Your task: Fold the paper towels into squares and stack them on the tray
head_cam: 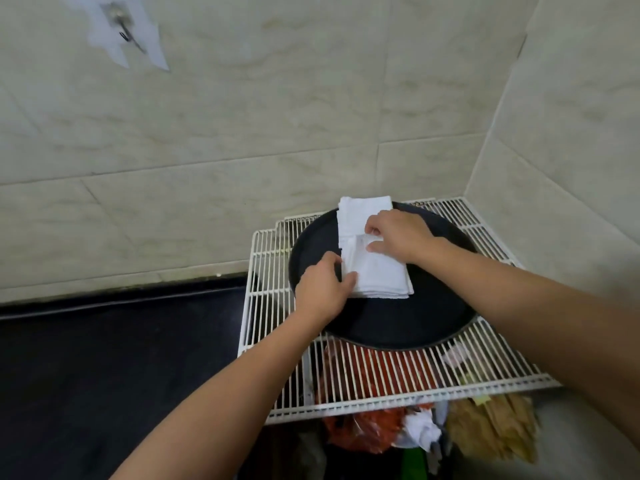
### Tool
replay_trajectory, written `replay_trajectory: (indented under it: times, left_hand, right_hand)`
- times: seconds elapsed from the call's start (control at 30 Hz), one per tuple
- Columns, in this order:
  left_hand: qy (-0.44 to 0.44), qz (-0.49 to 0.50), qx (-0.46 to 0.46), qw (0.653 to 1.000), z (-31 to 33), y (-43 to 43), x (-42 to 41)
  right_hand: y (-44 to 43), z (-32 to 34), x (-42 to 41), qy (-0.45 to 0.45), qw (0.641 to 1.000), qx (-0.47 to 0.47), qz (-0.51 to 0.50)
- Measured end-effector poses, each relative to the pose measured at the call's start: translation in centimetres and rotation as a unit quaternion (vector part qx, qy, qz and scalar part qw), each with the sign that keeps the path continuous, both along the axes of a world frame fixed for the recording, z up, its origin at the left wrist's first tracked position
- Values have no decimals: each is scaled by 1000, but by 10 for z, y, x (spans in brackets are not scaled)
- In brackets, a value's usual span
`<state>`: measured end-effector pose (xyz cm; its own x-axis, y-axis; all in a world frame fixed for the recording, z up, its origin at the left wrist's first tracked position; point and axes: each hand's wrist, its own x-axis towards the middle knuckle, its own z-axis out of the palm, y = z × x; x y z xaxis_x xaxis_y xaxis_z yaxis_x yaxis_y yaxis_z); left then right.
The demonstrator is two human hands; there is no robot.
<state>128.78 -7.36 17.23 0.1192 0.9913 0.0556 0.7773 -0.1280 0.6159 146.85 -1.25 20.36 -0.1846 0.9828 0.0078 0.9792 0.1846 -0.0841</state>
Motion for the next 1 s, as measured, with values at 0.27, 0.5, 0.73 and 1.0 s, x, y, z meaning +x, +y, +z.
replay_trajectory:
  times: [0.27,0.5,0.73,1.0]
  left_hand:
    - [132,-150,246,948,-25,3,-12]
    - [100,-144,168,970,-33,1,-9]
    - [65,-128,172,975,-23,-13,-30]
    - [78,9,141,987,-13,-59,-171]
  right_hand:
    - [-65,-36,-5,36,998,35,29]
    - [-60,-54,10,7,999,-32,35]
    - [-70,-39,4,19,999,33,11]
    - [-93,5,-122,120,969,183,116]
